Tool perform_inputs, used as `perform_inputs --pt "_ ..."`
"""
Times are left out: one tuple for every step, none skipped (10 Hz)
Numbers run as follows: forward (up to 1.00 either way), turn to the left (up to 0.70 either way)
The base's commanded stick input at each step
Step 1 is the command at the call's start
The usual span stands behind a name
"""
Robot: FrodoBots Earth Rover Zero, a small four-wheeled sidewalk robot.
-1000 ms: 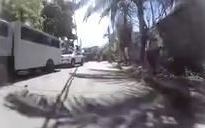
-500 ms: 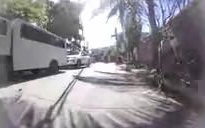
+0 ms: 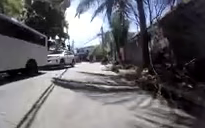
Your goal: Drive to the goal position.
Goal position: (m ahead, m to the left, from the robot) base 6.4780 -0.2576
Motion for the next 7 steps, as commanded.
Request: perform_inputs --pt "1.0 0.0" --pt "1.0 0.13" --pt "1.0 0.16" --pt "1.0 0.16" --pt "1.0 0.14" --pt "1.0 0.04" --pt "1.0 0.02"
